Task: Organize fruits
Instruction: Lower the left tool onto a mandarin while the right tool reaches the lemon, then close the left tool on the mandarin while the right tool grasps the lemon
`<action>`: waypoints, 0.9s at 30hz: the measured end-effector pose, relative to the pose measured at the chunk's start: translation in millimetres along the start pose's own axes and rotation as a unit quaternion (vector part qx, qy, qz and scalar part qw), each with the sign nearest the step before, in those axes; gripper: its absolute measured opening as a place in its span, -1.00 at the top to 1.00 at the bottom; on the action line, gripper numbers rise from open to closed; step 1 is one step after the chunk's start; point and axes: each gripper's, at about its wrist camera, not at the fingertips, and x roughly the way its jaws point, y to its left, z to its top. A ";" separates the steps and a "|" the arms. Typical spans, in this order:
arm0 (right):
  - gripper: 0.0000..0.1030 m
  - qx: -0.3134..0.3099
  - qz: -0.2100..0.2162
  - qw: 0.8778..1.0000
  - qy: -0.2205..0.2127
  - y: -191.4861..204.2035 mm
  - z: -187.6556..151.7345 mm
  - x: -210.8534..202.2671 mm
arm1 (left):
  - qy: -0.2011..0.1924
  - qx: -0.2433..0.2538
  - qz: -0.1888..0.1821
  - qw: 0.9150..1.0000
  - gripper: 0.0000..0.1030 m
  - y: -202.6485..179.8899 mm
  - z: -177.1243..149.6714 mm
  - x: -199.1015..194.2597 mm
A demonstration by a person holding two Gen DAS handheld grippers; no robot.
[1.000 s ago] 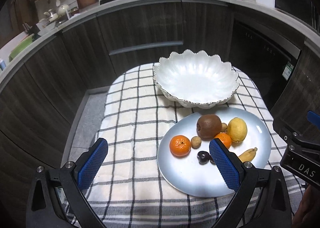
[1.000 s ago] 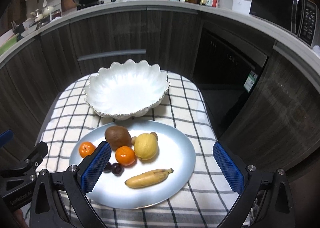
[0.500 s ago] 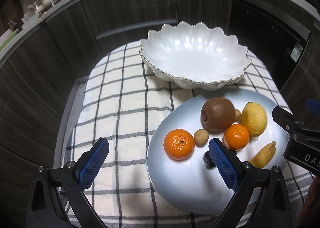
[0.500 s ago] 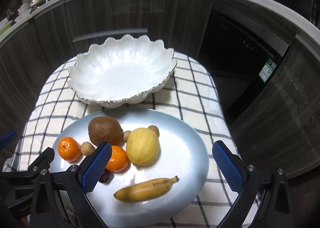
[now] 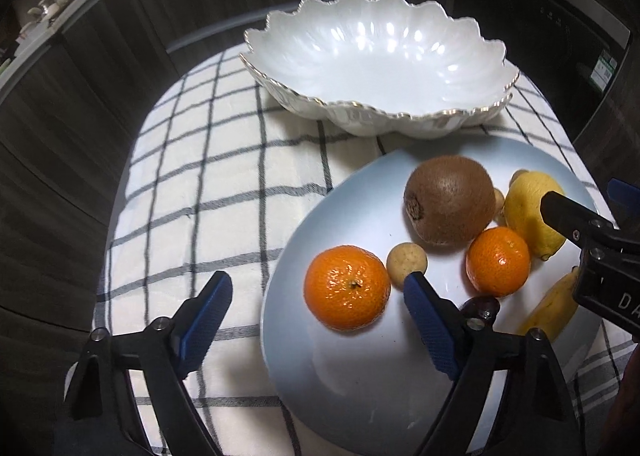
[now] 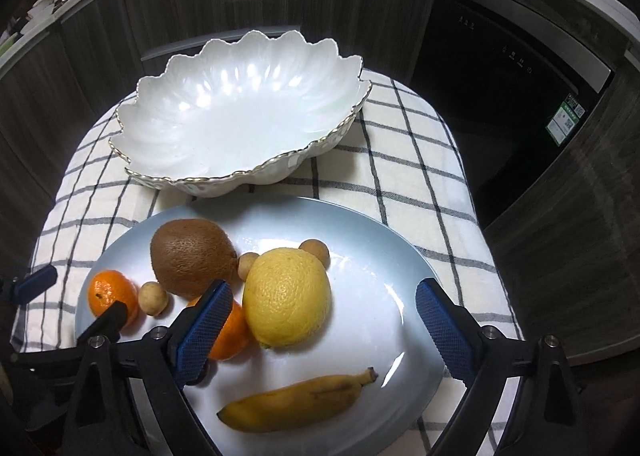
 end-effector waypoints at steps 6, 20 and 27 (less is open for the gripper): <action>-0.62 0.002 0.009 1.000 0.018 1.8 0.8 12.5 | 0.020 0.005 -0.006 1.000 -0.46 -2.3 0.2 13.4; -0.10 0.003 0.043 0.998 0.041 14.0 3.0 31.1 | 0.029 0.006 -0.018 0.999 -0.36 0.4 -0.2 26.7; -0.08 0.004 0.044 0.998 0.038 13.9 1.2 26.6 | 0.030 0.005 -0.022 0.999 -0.27 3.0 -0.7 24.8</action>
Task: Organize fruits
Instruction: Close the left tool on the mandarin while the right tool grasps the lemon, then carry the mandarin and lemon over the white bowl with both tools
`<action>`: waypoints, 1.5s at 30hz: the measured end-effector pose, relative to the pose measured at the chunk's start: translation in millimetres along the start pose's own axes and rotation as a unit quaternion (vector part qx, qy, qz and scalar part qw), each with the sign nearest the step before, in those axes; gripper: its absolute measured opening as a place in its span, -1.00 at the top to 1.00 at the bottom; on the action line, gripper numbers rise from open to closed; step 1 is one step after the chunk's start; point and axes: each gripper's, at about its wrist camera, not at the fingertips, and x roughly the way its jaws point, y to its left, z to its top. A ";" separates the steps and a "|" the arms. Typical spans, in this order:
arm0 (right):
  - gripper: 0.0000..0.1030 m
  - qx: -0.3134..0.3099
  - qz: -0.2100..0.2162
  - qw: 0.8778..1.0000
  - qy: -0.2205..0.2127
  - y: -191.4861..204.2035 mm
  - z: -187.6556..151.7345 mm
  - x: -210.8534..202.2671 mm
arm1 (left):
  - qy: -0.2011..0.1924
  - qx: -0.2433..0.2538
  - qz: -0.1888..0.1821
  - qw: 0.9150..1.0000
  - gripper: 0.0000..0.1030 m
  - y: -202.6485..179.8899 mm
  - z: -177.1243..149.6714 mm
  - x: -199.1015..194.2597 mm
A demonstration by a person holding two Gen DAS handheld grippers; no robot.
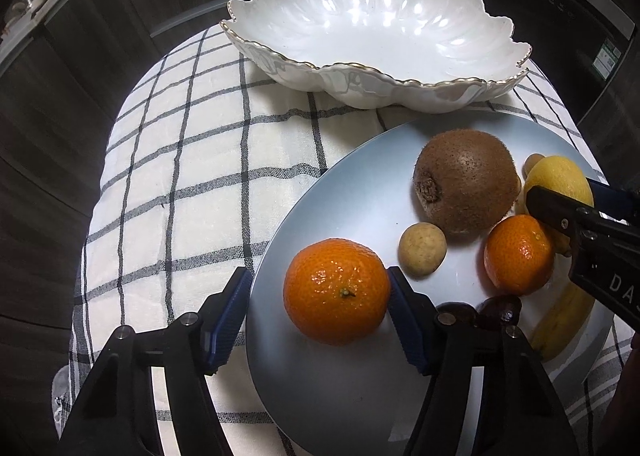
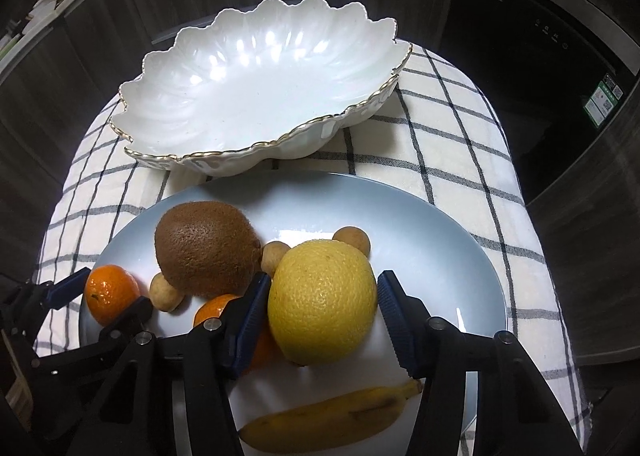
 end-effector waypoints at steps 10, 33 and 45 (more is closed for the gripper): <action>-0.08 0.006 0.005 1.000 -0.021 -0.6 1.5 -20.8 | -0.018 0.006 -0.004 1.000 0.09 -2.2 1.6 -21.4; -0.08 0.002 -0.003 0.997 -0.075 -5.9 9.0 -73.9 | -0.071 0.013 -0.007 0.997 0.10 -7.8 6.9 -72.1; -0.08 -0.007 0.002 0.994 -0.113 -2.3 38.0 -94.0 | -0.123 0.008 0.001 0.992 0.10 4.1 43.9 -97.0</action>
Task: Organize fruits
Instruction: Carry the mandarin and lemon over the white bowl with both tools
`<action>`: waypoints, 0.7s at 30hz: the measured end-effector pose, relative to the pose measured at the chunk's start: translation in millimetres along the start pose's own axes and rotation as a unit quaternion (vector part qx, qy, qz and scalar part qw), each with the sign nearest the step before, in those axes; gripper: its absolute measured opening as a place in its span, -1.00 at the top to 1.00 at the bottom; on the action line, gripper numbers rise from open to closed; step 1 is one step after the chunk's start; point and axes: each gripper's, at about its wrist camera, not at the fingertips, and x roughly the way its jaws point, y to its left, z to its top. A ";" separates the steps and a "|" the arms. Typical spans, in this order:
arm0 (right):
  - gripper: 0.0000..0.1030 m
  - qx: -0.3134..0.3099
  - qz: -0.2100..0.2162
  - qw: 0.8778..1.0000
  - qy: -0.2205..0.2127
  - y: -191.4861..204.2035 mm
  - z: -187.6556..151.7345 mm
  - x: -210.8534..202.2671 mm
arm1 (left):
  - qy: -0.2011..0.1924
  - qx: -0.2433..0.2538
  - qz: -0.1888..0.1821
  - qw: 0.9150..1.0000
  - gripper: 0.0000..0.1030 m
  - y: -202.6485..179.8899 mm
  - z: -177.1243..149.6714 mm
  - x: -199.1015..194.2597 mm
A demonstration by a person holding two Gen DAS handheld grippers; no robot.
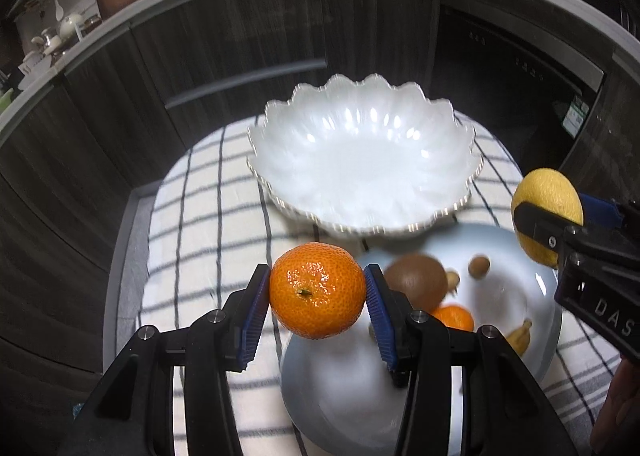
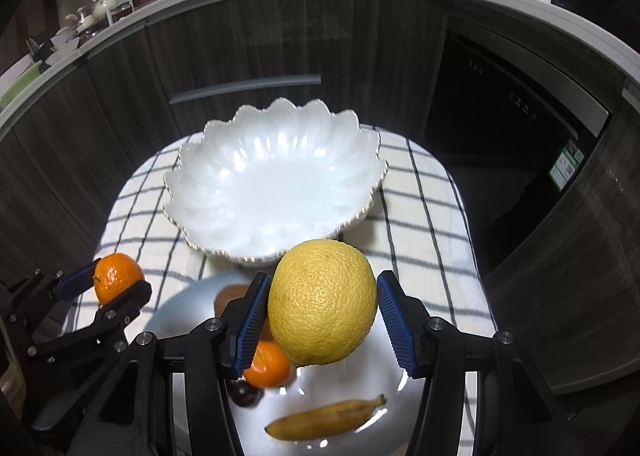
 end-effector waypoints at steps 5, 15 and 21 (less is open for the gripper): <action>-0.08 -0.004 0.003 1.000 -0.015 2.2 19.5 2.1 | -0.020 0.000 0.001 1.000 0.10 6.0 24.5 1.8; -0.08 -0.010 0.003 1.000 -0.013 0.0 56.3 35.1 | -0.045 0.022 -0.006 0.999 0.10 9.0 69.9 28.2; -0.08 -0.014 0.004 1.000 0.006 -0.5 70.9 70.5 | -0.039 0.023 -0.008 0.999 0.10 11.5 90.9 56.9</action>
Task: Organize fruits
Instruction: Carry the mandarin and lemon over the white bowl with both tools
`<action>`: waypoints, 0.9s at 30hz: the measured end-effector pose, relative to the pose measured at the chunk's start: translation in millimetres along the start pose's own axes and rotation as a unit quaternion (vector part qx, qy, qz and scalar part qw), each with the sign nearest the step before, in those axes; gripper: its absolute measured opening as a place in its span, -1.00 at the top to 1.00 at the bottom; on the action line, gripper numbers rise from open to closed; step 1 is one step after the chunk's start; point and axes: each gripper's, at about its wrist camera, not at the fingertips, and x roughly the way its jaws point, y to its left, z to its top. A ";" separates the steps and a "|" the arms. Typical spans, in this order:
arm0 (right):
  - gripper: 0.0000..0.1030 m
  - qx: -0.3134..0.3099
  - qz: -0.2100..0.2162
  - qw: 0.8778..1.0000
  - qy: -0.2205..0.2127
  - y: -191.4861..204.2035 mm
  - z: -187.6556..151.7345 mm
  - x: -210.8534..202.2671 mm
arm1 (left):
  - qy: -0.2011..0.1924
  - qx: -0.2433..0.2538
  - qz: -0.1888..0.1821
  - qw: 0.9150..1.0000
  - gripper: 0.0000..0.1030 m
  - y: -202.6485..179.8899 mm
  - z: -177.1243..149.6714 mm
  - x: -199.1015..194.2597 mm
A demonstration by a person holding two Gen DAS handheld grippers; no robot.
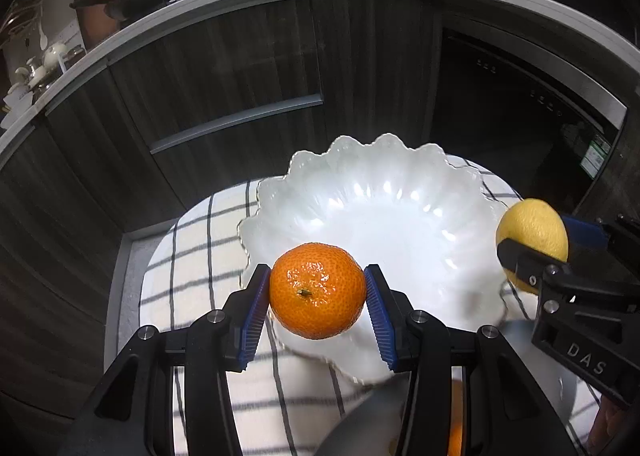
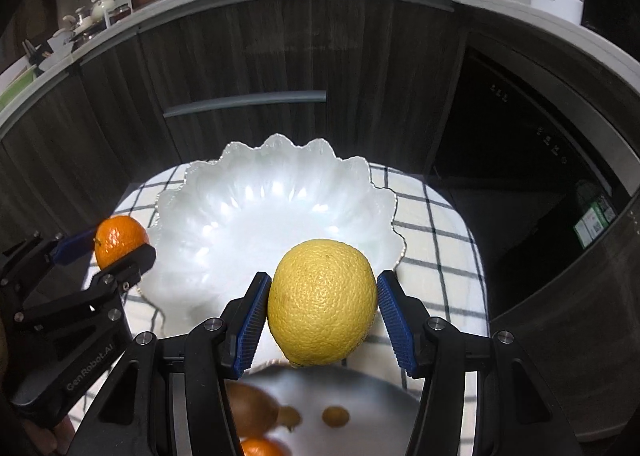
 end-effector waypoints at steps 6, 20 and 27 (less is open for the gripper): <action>-0.08 0.009 0.005 1.000 0.026 -5.4 11.3 36.2 | 0.013 0.001 -0.009 1.000 0.09 0.2 10.0 32.1; -0.08 -0.005 -0.012 0.999 0.044 -3.8 25.4 69.3 | 0.043 -0.009 -0.019 0.999 0.09 5.4 16.9 78.7; -0.10 -0.008 -0.020 0.999 0.047 -4.8 25.7 76.0 | 0.057 -0.008 -0.004 0.998 0.07 4.9 14.7 86.1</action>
